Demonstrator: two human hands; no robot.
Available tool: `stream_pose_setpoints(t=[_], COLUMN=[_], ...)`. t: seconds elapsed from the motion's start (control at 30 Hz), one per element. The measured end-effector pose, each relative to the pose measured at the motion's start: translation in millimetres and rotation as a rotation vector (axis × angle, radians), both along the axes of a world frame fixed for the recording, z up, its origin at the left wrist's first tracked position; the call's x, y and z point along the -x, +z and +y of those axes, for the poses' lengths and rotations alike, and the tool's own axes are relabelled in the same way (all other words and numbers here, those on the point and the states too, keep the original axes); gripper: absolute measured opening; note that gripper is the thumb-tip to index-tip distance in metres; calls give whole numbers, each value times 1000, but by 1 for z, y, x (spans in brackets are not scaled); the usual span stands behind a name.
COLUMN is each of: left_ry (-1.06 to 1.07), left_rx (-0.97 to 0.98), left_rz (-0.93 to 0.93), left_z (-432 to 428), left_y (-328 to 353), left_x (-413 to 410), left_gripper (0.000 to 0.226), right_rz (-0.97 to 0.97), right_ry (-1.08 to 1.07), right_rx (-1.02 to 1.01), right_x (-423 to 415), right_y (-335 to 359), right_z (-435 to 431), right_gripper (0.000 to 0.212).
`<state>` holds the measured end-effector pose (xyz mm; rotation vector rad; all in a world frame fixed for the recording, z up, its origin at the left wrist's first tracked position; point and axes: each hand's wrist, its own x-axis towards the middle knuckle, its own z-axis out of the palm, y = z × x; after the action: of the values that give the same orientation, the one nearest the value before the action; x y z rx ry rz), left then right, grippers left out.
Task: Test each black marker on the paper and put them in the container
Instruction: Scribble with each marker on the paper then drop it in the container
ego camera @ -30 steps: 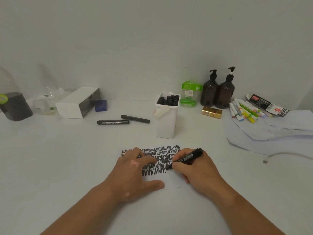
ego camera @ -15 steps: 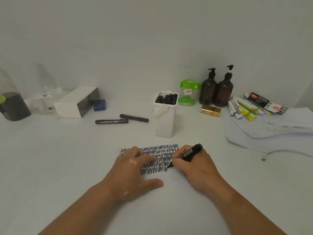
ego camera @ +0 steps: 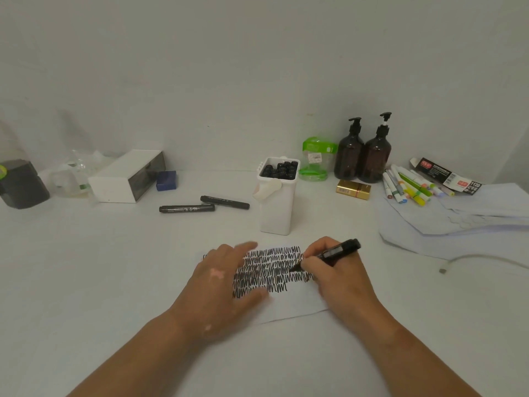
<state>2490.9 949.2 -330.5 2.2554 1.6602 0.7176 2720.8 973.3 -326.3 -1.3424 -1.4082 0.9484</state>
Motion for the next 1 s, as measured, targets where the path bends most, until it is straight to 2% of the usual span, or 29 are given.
stream_pose_setpoints(t=[0.07, 0.13, 0.23, 0.33, 0.4, 0.5, 0.8, 0.9, 1.0], left_ry=[39, 62, 61, 101, 122, 55, -72, -124, -166], left_rx=[-32, -14, -22, 13, 37, 75, 126, 141, 154], left_rz=[-267, -452, -536, -698, -736, -781, -747, -744, -786], left_z=[2, 3, 1, 2, 4, 3, -2, -3, -4], left_y=[3, 6, 6, 5, 5, 7, 8, 8, 6], left_x=[2, 6, 7, 6, 8, 8, 4, 2, 1], left_gripper=[51, 61, 67, 56, 40, 38, 41, 32, 27], right_rz=[228, 346, 404, 451, 544, 617, 522, 457, 367], right_ry=[-12, 5, 51, 105, 176, 206, 239, 290, 317], right_rx=[24, 37, 1, -33, 8, 58, -23, -4, 16], right_x=[-4, -7, -8, -7, -6, -3, 1, 6, 9], right_y=[3, 6, 10, 15, 17, 21, 24, 21, 22], right_z=[2, 2, 1, 0, -2, -5, -12, -15, -18], right_gripper=[10, 14, 13, 12, 15, 8, 5, 20, 19])
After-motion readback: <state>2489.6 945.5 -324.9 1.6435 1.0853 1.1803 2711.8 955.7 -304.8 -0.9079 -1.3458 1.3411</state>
